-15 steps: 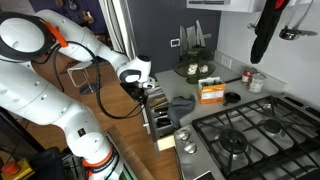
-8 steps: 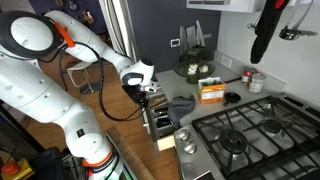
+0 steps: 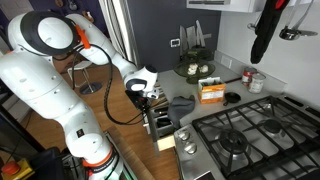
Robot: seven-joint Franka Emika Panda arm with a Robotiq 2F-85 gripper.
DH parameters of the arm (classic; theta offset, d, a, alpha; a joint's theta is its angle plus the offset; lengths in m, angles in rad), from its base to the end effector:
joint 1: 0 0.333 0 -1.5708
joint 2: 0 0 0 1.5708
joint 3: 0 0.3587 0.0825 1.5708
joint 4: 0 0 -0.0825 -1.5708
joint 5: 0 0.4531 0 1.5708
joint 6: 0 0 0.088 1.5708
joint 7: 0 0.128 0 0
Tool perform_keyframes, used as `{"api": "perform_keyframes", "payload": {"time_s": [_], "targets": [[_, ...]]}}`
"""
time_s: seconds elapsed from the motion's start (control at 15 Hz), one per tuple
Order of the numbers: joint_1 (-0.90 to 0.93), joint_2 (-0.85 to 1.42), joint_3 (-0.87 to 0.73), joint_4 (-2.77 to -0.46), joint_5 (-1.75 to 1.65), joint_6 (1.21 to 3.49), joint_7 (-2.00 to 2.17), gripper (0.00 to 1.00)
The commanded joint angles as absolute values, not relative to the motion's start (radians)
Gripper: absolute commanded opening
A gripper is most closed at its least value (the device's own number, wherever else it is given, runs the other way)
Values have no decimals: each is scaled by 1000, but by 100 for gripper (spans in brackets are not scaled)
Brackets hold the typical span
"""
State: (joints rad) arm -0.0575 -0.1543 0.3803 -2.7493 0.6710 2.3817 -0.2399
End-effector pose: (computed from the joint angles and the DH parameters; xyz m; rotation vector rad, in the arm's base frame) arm 0.3721 0.1314 0.2100 -2.7884 -0.0142 0.2980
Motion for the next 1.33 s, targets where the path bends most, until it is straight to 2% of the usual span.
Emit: {"api": "perform_keyframes", "payload": {"time_s": [0.0, 0.6, 1.27], "targets": [[43, -106, 267, -2749, 622, 2465, -219, 100], [137, -37, 194, -2748, 663, 2703, -237, 100], [149, 15, 221, -2733, 785, 3029, -258, 100]]}}
